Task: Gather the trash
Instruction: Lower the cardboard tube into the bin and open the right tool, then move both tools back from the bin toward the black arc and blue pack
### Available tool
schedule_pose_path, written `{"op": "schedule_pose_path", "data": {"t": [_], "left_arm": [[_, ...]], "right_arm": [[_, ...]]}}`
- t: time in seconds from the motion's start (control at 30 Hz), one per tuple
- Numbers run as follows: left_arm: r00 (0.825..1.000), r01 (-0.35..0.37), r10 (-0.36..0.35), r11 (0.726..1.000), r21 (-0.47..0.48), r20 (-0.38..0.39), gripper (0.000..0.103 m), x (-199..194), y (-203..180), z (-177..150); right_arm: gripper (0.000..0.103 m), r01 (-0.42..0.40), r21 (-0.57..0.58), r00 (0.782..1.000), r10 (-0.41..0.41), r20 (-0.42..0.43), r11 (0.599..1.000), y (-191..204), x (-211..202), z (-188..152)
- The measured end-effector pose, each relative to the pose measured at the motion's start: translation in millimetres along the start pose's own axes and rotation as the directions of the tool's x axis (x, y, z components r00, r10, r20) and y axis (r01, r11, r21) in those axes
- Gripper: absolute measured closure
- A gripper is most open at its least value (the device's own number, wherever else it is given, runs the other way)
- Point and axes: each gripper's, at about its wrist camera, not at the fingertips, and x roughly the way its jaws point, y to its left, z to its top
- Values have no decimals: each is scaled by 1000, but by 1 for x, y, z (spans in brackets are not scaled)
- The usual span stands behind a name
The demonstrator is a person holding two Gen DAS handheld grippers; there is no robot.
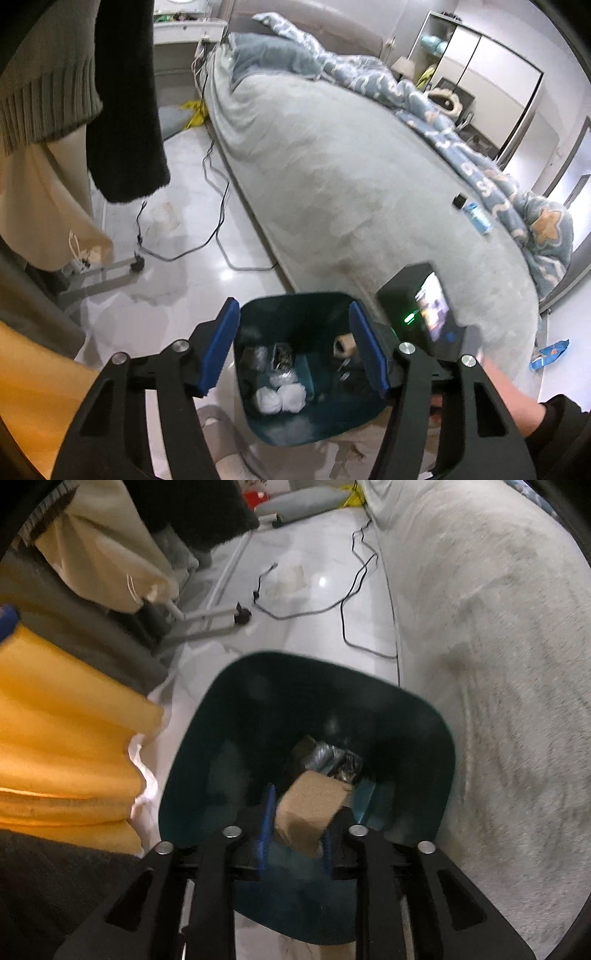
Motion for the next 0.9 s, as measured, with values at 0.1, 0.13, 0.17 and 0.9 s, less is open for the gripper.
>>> {"op": "schedule_pose_path", "data": {"t": [0.1, 0.13, 0.17, 0.9], "left_arm": [[998, 15, -16, 1000, 18, 53, 40, -10, -9, 5], [998, 15, -16, 1000, 25, 67, 40, -12, -11, 6], [996, 13, -16, 999, 36, 84, 40, -15, -16, 9], [981, 10, -39, 988, 151, 190, 41, -12, -104, 33]], "right_arm": [[54, 5, -6, 1000, -5, -13, 1000, -1, 0, -2], [46, 4, -3, 1000, -4, -16, 1000, -1, -1, -3], [42, 2, -2, 1000, -2, -16, 1000, -2, -3, -4], [18, 52, 21, 965, -56, 258, 998, -59, -125, -12]]}}
